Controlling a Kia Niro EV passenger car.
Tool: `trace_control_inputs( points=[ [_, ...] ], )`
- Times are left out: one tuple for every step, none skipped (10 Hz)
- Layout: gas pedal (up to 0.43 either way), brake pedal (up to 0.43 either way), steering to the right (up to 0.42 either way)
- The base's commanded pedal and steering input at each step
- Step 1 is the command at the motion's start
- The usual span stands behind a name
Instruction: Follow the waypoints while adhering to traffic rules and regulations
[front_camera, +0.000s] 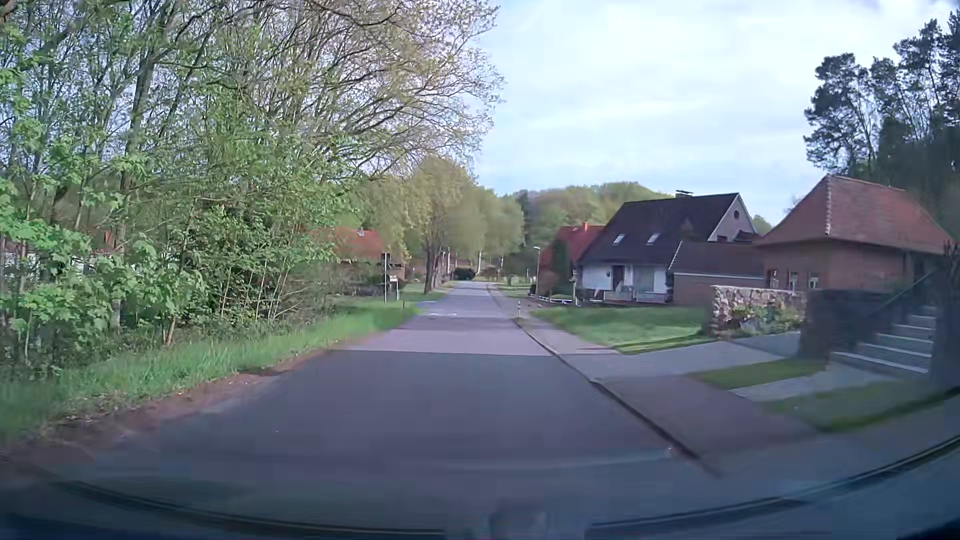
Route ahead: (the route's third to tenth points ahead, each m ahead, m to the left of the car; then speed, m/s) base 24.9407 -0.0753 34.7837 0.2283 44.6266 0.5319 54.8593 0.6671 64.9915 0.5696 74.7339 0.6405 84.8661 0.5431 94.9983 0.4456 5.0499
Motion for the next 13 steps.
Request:
trace_control_inputs(
  points=[
    [0.0, 0.0, 0.026],
    [0.0, 0.0, 0.024],
    [0.0, 0.0, 0.024],
    [0.0, 0.0, 0.024],
    [0.0, 0.0, 0.024],
    [0.0, 0.006, 0.024],
    [0.0, 0.012, 0.023],
    [0.0, 0.006, 0.02],
    [0.0, 0.006, 0.013],
    [0.0, 0.006, 0.006],
    [0.0, 0.0, 0.0],
    [0.0, 0.012, -0.001],
    [0.0, 0.006, -0.002]
  ],
)
